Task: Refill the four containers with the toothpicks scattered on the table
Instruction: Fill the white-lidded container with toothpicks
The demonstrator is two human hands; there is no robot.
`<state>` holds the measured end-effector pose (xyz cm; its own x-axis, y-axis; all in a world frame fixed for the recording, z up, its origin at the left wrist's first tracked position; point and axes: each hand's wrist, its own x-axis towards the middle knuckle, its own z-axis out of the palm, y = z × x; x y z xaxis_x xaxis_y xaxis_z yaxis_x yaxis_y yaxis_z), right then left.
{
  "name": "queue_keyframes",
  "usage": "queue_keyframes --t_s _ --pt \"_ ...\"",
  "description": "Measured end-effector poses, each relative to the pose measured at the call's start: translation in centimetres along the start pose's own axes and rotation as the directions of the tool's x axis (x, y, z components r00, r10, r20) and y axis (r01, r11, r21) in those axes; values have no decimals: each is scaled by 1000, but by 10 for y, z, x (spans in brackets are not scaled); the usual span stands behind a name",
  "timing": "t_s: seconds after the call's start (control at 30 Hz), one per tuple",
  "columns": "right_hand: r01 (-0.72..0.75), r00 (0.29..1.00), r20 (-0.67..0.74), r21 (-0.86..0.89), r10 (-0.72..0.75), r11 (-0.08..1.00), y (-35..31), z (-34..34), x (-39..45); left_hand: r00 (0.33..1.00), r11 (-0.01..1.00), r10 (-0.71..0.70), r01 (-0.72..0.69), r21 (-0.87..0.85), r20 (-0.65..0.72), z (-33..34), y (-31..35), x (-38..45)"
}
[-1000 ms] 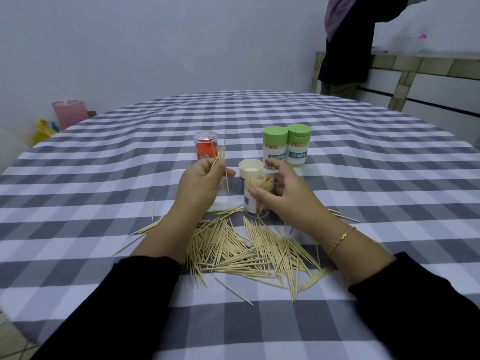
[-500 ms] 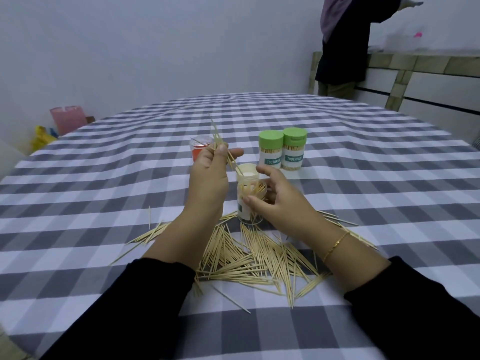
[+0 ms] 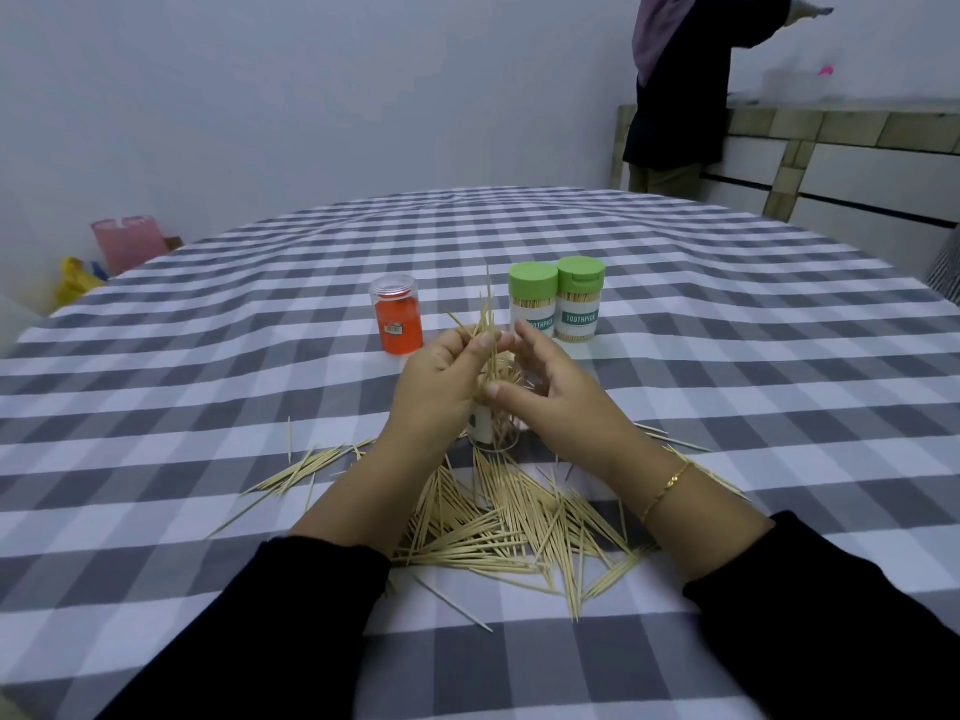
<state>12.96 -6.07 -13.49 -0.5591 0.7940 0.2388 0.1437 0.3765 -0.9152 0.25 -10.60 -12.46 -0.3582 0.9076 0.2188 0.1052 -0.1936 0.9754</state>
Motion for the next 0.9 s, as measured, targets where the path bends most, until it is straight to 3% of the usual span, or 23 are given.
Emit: queue_keyframes --t_s 0.33,0.6,0.77,0.9 --pt "97 976 -209 203 -53 974 -7 9 11 995 918 50 -78 389 83 -2 -5 4" --pt "124 955 -281 95 -93 988 -6 13 10 985 955 25 -75 287 173 -8 1 3" --pt "25 962 -273 192 29 981 -8 10 10 967 963 -139 82 256 212 -21 14 1" --pt "-35 975 -212 143 66 989 -5 12 10 965 947 -218 174 270 143 -38 26 1"
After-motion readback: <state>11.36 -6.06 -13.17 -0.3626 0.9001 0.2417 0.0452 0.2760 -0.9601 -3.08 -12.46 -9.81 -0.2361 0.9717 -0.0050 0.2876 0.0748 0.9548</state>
